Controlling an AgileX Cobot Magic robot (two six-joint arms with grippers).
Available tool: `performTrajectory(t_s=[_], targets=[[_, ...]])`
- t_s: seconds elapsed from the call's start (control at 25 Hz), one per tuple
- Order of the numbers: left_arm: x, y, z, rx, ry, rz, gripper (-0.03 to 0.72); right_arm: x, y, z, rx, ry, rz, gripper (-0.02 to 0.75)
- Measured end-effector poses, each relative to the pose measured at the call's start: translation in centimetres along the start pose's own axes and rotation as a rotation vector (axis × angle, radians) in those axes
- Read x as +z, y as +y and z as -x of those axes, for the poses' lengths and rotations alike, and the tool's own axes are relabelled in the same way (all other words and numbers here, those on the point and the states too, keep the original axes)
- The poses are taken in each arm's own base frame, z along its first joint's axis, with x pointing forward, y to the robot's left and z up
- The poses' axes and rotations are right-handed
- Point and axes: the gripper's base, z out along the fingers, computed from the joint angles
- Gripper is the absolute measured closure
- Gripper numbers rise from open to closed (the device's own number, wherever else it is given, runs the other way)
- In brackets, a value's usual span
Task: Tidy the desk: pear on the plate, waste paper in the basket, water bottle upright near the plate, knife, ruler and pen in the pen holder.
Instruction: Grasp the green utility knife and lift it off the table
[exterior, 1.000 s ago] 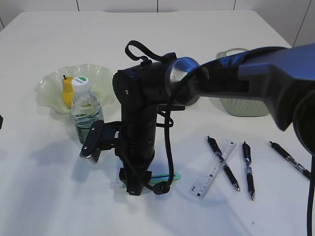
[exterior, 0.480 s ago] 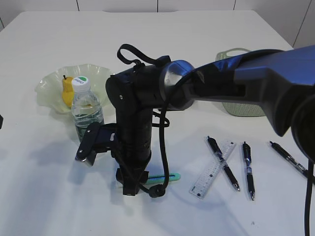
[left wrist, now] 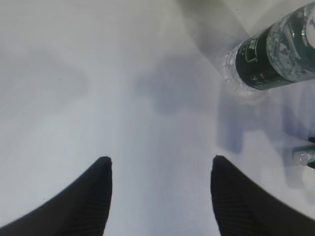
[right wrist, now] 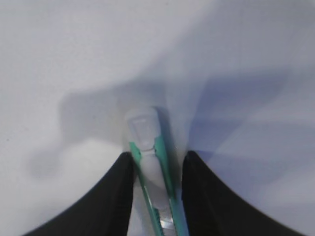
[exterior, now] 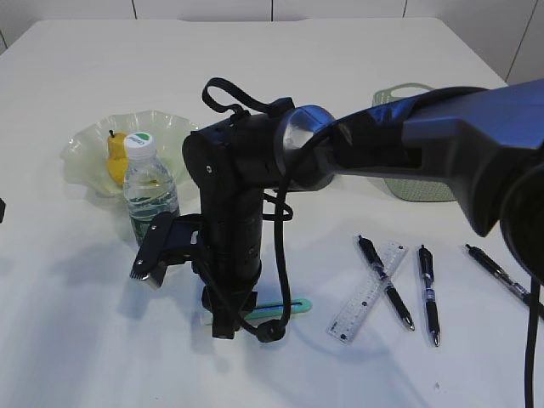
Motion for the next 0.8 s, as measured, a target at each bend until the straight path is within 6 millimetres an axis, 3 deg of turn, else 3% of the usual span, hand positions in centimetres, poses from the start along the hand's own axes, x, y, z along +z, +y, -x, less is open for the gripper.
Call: performTrajectory(t_s=[0.36,0.68,0.8], targets=[[0.0,0.0,0.0,0.000,-0.002,0.000,0.240,0.0,0.0,0.0,0.008,0.004,-0.001,0.584],[0.0,0.0,0.0,0.000,-0.004,0.000,0.240,-0.2,0.2,0.1,0.073,-0.013,0.024,0.590],[0.0,0.0,0.0,0.000,-0.004,0.000,0.240,-1.7,0.3,0.2,0.076,-0.039,0.003,0.590]])
